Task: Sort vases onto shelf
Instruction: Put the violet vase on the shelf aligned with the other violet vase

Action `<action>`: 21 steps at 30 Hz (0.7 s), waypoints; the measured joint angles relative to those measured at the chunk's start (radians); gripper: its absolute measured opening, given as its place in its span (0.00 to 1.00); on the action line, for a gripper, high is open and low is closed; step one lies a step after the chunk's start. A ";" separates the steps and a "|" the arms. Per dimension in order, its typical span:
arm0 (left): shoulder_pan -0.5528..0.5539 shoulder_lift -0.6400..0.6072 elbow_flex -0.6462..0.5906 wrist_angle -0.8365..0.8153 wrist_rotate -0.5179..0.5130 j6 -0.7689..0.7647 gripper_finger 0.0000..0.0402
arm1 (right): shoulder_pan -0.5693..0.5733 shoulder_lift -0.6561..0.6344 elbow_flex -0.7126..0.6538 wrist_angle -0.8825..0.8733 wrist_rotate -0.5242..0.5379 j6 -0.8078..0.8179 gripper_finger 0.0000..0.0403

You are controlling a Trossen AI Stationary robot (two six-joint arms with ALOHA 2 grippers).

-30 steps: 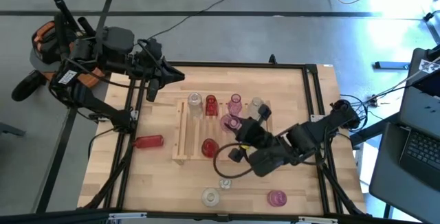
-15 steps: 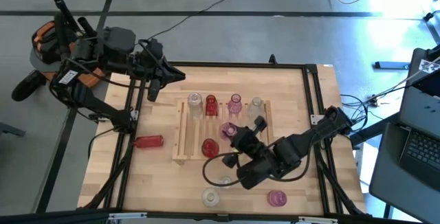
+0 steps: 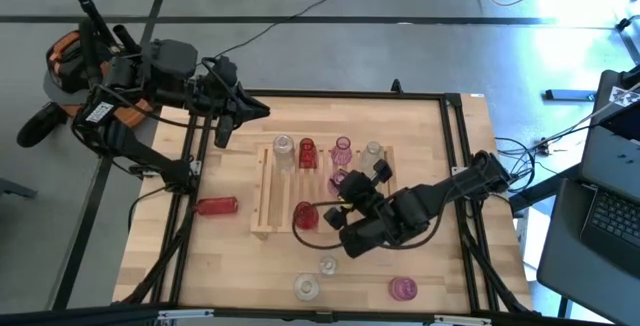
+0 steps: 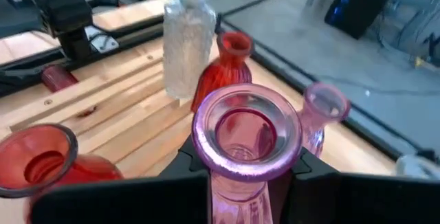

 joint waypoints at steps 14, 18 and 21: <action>0.000 0.000 0.000 -0.039 -0.001 0.020 0.09 | -0.055 0.010 0.001 -0.050 -0.104 0.147 0.11; 0.000 0.000 0.000 -0.046 -0.001 0.020 0.09 | -0.067 0.015 0.002 -0.059 -0.107 0.175 0.11; 0.000 0.000 0.000 -0.055 -0.001 0.020 0.09 | -0.068 0.027 0.001 -0.057 -0.111 0.185 0.11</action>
